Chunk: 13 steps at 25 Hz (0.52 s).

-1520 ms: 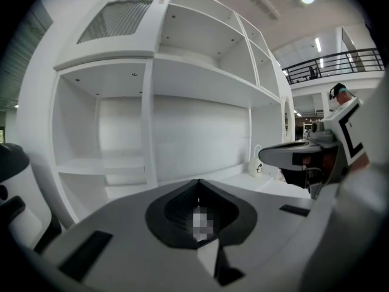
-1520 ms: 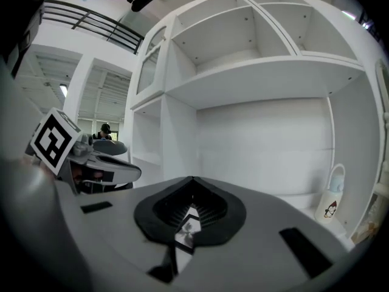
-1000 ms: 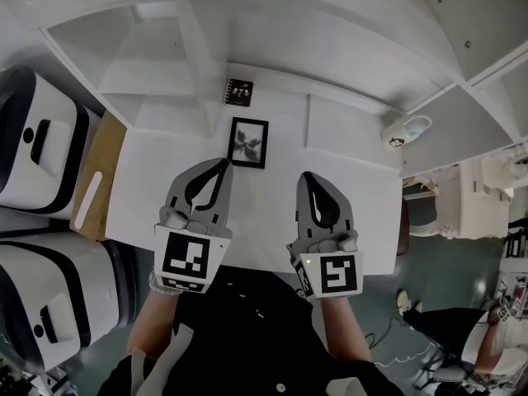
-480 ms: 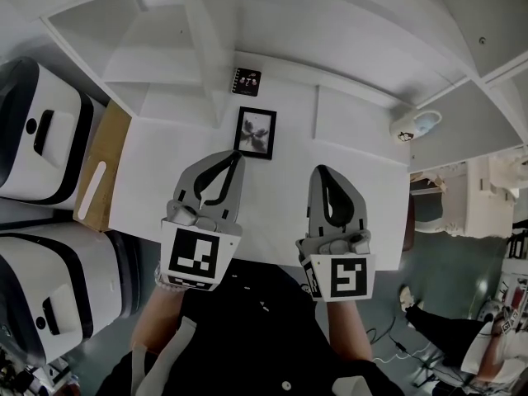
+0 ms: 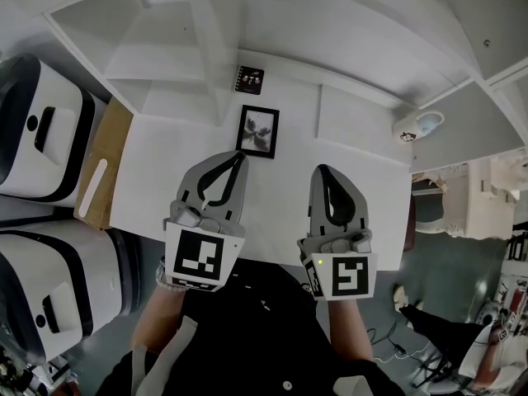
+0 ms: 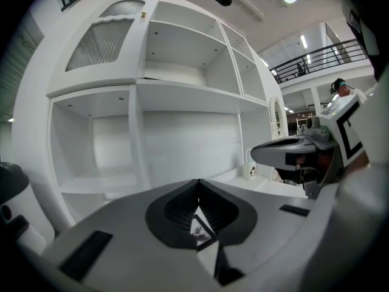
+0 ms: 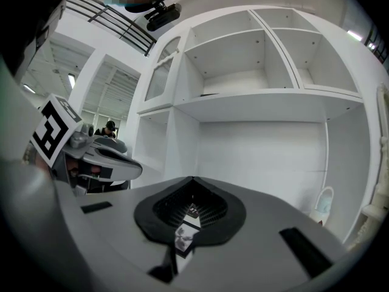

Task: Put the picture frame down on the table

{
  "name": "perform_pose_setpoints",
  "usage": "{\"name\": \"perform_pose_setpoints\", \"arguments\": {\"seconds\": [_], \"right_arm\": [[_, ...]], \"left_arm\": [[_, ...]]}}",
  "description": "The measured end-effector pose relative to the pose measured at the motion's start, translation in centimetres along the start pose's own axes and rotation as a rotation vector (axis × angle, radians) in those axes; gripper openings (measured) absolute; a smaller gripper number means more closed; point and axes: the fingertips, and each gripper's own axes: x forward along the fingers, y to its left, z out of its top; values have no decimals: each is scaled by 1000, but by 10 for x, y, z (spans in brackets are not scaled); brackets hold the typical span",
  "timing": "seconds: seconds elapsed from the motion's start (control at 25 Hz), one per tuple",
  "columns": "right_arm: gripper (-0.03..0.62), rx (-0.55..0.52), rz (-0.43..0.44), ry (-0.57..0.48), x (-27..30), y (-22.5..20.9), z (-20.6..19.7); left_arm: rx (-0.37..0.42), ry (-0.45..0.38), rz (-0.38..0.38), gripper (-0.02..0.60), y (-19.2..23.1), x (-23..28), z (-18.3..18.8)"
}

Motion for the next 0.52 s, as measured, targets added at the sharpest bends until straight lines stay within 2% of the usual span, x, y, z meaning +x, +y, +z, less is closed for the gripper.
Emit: {"name": "perform_pose_setpoints", "arguments": {"seconds": [0.28,0.52], "right_arm": [[2,54,6,-7,4,1,2],[2,48,20,-1,3,6,4]], "left_arm": [[-25,-7,-6,2,1,2,-1],[-35,-8,-3,2,1,-2,0]]}}
